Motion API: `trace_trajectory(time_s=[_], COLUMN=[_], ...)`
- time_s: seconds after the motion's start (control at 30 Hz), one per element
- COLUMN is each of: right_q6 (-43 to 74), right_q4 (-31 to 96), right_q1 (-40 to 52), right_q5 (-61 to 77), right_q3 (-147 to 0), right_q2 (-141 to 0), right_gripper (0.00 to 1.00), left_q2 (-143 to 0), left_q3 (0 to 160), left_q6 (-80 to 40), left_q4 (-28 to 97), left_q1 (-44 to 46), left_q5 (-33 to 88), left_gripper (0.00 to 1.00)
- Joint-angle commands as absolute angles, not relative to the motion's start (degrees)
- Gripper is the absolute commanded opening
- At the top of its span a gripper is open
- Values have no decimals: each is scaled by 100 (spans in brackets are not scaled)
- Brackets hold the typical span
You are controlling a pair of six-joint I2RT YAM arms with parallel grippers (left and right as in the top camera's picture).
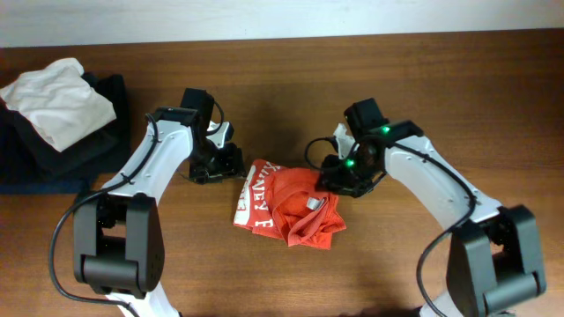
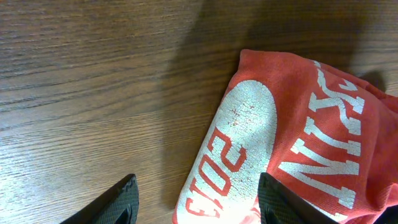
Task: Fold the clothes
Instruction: 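Grasp the bundle's right side with the right gripper and fold it left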
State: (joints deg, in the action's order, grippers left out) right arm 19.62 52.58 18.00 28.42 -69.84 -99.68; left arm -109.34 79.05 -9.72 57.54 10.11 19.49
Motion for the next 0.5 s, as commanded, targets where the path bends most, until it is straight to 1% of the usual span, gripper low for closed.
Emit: trace_trajectory(time_s=[0.0, 0.1, 0.2, 0.23, 0.3, 0.33, 0.37, 0.4, 0.43, 0.47], right_q6=[1997, 1942, 1319, 1116, 1094, 1094, 1094, 1092, 1094, 1094], right_q4=[5137, 5605, 6377, 6632, 7054, 7166, 7164, 7157, 7116, 7052], right_q1=[1868, 1546, 1149, 996, 642, 467, 410, 360, 333, 336], right_q5=[3092, 3159, 3232, 3033, 1806, 1037, 851, 646, 537, 390], right_q3=[-6941, -7116, -7387, -7402, -7400, -7367, -7338, -7321, -7319, -7319], right_q2=[-10060, -9970, -9935, -9935, -9966, -9981, -9981, -9981, -9981, -9981], right_gripper=[4, 4, 4, 4, 5, 10, 17, 21, 38, 63], left_q2=[-10982, -10982, -10984, -10984, -10993, -10993, -10993, -10995, -10995, -10995], left_q3=[7872, 7872, 7767, 7664, 7369, 7207, 7122, 7035, 6991, 6938], left_q6=[-939, -937, -939, -939, -941, -941, -941, -941, -941, -941], left_q4=[5754, 5730, 5349, 5177, 4762, 4493, 4353, 4215, 4150, 4047], left_q1=[1013, 1157, 1608, 1741, 1966, 2034, 2062, 2071, 2071, 2073], left_q5=[1931, 1931, 1861, 1747, 1603, 1603, 1603, 1605, 1605, 1605], left_gripper=[61, 61, 61, 61, 61, 61, 61, 61, 61, 61])
